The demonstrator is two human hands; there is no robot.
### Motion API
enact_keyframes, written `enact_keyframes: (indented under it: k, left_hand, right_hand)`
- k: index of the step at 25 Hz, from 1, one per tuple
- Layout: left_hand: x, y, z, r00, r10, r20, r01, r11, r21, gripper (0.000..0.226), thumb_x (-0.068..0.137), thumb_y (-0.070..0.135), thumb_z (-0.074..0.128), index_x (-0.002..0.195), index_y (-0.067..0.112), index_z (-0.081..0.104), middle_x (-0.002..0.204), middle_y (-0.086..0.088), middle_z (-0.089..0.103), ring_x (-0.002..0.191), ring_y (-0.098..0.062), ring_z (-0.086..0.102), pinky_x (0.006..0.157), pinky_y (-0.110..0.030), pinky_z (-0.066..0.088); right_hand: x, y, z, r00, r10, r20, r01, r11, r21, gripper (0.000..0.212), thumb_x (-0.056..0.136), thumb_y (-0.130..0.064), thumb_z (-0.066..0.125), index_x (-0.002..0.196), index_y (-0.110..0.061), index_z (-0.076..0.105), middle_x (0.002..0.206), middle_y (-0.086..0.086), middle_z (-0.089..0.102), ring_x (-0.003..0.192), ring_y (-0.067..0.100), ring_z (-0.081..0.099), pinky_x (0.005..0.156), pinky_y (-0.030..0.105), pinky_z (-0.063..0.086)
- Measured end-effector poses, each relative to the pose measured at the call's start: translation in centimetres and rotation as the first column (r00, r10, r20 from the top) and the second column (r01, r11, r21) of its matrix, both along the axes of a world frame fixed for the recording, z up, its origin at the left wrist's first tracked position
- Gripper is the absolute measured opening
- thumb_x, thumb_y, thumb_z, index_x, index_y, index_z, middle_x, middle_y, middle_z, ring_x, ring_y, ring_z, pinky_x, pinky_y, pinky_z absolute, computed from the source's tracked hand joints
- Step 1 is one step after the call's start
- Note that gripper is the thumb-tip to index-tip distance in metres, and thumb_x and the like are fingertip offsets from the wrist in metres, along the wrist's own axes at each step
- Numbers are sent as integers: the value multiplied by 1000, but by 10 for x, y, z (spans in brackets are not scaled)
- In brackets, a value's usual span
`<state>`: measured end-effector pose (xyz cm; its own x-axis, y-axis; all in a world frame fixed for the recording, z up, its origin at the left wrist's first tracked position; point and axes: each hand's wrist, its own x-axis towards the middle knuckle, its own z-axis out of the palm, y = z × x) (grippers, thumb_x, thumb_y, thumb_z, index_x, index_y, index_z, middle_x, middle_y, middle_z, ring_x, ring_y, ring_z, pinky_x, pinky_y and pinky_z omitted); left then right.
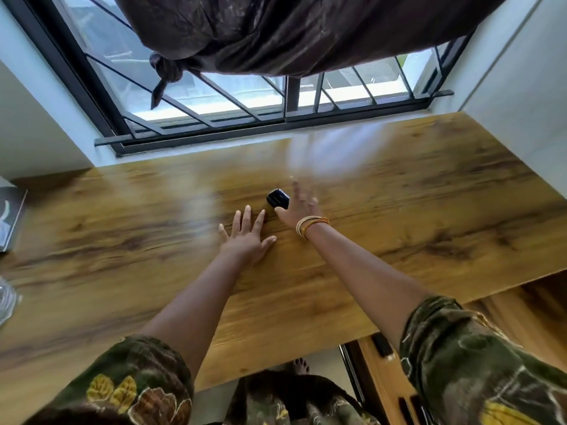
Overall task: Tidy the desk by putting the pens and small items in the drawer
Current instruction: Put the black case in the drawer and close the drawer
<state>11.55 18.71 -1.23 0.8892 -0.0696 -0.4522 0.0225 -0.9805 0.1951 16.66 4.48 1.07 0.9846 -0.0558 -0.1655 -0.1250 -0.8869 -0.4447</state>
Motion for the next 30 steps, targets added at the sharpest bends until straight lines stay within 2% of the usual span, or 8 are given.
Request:
enact_keyframes:
  k: [3,7,10,14,17,22,27,30]
  left_hand:
    - [2,-2,-3,1000,-4,-12,4,1000,11,76,91,70,19,149,39,-19,156,2,-34,144,-23,-29,112,-60,-14]
    - [6,-2,-1,999,0,-44,1,1000,19,79,90,71,22,148,40,-22,154,1,-37,143,-25,-32,112,-61,-15]
    - [5,-3,0,1000,-6,-11,6,1000,20,78,90,70,20,149,39,-20,156,0,-33,144,-26,-29,112,-62,-13]
    - [-24,-11,-1,977,-27,212,9,996,85,67,98,56,17,154,26,-5,162,-8,-12,149,-27,-13,115,-60,-7]
    - [-54,-24,3,965,-48,256,38,998,46,64,101,47,26,155,16,9,163,-7,-4,150,-24,-8,115,-60,-8]
    - [-111,-58,11,927,-211,309,230,973,-25,59,99,45,37,150,15,29,163,-4,4,150,-21,0,115,-60,-1]
    - [-174,-116,4,926,-309,219,346,925,-157,66,97,51,37,153,21,17,164,0,-1,150,-21,-6,116,-60,-3]
    - [-200,-144,-6,924,-349,154,368,922,-123,74,96,59,29,154,26,-3,162,0,-17,147,-25,-21,113,-61,-12]
  right_hand:
    - [24,2,-3,992,113,-51,-118,987,-110,66,88,-52,52,145,-38,21,139,16,36,118,43,49,96,46,44]
    - [27,0,-7,977,214,2,-210,963,-166,54,89,-48,54,138,-28,41,136,15,37,114,39,55,92,43,47]
    - [15,-9,-11,971,221,90,-214,974,-80,54,86,-41,62,133,-20,47,130,13,46,112,35,57,91,40,48]
    - [-18,-33,-11,989,49,136,-74,980,186,52,77,-40,72,122,-18,58,118,11,57,108,29,58,92,34,45]
    - [-68,-55,-16,972,-64,224,13,975,221,50,69,-38,79,113,-18,65,110,9,62,103,26,60,91,29,44]
    - [-176,-95,-34,907,-247,340,170,956,240,52,69,-36,81,113,-13,65,108,8,62,101,24,60,90,29,47]
    - [-272,-152,-42,795,-440,417,368,897,244,53,74,-39,77,117,-13,63,111,5,60,101,21,60,82,26,48]
    - [-312,-192,-51,762,-513,396,463,858,221,53,75,-38,76,118,-11,61,112,7,58,100,22,59,79,26,46]
